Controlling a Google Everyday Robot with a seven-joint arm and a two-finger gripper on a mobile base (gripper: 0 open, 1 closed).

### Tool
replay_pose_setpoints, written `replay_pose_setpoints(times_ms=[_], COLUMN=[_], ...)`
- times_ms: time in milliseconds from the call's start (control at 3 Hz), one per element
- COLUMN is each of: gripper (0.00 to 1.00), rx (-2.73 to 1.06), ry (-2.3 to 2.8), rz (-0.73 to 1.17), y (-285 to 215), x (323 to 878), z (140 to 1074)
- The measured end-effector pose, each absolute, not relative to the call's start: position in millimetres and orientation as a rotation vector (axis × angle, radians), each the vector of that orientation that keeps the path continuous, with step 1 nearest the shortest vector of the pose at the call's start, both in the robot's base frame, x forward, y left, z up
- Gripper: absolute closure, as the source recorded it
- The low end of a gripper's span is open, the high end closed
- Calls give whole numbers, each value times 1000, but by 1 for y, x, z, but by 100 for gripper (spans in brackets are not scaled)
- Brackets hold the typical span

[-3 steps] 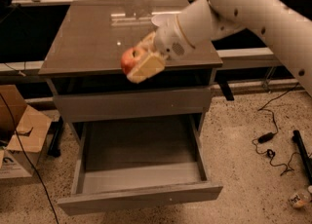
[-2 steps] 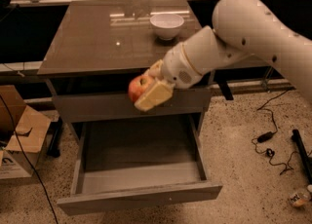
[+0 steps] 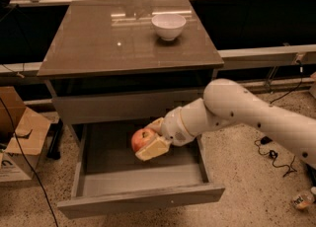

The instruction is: Place apple into middle drawer

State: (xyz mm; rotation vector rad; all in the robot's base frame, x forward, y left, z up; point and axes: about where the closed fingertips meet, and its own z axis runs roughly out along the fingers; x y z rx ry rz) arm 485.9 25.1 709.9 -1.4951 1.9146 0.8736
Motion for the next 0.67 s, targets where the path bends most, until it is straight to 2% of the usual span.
replay_pose_setpoints(times_ms=[667], gripper=[100], rx=[-1456], ry=[1968], rz=[885], y=[31], x=[490], z=[681])
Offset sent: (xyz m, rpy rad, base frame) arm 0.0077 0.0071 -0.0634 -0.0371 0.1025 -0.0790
